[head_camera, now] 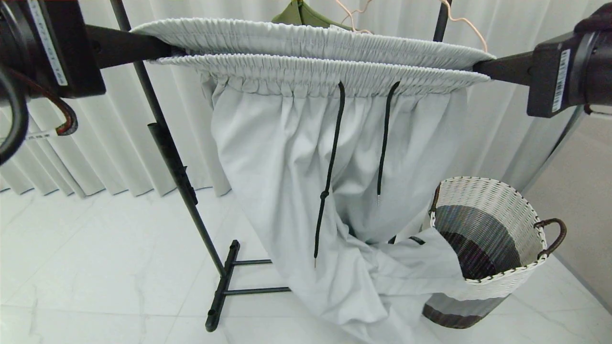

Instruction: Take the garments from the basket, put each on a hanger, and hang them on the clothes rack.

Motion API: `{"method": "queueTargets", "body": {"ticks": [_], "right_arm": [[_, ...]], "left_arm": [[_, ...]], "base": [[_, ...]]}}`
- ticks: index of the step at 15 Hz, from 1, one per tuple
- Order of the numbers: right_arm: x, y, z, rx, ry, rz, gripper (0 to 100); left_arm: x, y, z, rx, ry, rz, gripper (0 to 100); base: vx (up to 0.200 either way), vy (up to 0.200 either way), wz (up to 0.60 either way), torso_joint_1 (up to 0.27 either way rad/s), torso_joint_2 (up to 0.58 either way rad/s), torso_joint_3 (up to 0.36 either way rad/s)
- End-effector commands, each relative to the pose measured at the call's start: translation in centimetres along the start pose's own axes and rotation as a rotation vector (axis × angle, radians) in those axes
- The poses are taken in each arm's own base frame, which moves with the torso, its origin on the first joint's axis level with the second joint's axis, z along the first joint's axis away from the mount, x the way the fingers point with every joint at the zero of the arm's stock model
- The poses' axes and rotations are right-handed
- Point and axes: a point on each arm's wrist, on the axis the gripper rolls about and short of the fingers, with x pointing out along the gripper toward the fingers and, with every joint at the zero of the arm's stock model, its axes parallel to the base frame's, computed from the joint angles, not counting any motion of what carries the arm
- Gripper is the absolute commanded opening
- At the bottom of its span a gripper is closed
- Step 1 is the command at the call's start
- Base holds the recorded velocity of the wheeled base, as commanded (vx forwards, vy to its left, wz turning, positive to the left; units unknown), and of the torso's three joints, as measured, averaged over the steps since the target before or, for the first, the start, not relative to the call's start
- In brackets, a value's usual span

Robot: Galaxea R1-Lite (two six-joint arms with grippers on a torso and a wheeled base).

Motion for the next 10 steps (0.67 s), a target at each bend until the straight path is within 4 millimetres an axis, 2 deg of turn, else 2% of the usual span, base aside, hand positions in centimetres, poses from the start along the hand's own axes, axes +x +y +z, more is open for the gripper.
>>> {"method": "queueTargets", "body": {"ticks": [1, 4, 7, 10], "right_arm": [[-1.1, -0.6, 0.6, 0.001, -0.033, -0.011, 0], [-1.4, -0.7, 0.8, -0.034, -0.043, -0.014, 0], [-2.0, -0.9, 1.0, -0.090, -0.054, -0.017, 0], [-3.2, -1.3, 1.1, -0.105, -0.064, -0.020, 0]], "left_arm": [[0.2, -0.2, -0.1, 0.050, 0.005, -0.004, 0], [0.0, -0.5, -2.4, 0.203, 0.072, -0.028, 0], [-0.6, -1.5, -1.6, 0.218, 0.030, -0.092, 0], [-0.8, -1.5, -1.1, 0.213, 0.009, -0.091, 0]], "base": [[0.000, 0.000, 0.00, 0.000, 0.00, 0.000], [0.000, 0.000, 0.00, 0.000, 0.00, 0.000], [0.000, 0.000, 0.00, 0.000, 0.00, 0.000], [0.000, 0.000, 0.00, 0.000, 0.00, 0.000]]}}
